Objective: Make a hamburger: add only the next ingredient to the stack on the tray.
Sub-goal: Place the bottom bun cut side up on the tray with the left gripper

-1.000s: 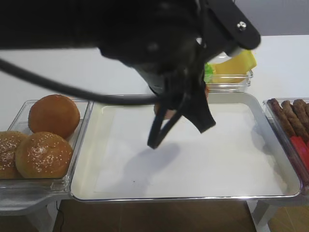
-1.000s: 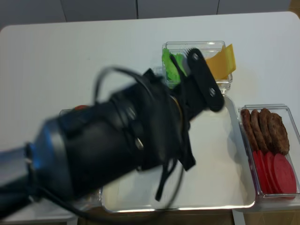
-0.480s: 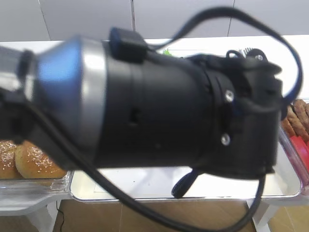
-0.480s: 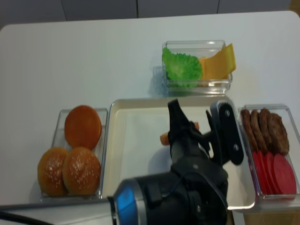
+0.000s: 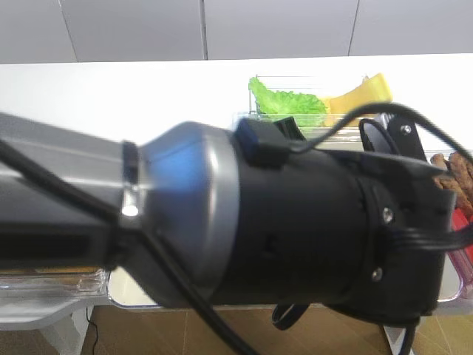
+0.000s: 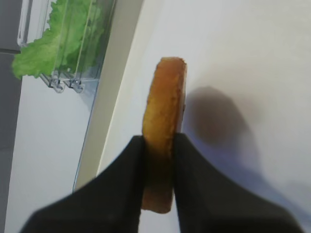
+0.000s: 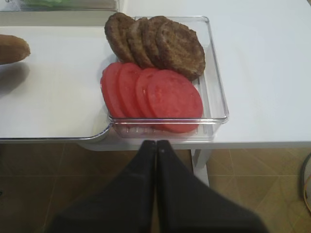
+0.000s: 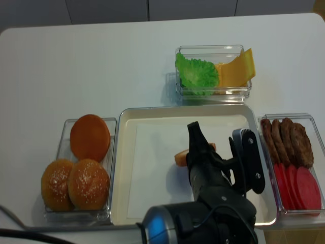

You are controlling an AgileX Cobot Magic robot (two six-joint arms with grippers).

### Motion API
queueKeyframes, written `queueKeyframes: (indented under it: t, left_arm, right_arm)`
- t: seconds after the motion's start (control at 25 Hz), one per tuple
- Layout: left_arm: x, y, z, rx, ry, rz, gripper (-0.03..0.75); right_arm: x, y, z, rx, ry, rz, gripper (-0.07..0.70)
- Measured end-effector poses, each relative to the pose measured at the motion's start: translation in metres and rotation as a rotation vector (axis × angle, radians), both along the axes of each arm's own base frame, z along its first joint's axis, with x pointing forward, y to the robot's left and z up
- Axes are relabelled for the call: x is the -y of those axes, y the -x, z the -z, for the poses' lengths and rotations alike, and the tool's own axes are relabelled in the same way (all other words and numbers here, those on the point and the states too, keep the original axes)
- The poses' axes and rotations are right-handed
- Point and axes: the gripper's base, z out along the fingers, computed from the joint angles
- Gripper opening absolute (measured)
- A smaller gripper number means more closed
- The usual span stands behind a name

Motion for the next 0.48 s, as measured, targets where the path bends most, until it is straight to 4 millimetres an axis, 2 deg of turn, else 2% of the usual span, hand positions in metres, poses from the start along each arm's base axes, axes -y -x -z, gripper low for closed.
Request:
queueKeyframes:
  t: [0.48]
  left_arm:
    - [0.0019, -0.0006, 0.0063, -0.005, -0.015, 0.0, 0.125]
  right_arm:
    - [0.0, 0.0, 0.0, 0.0, 0.003, -0.002, -0.049]
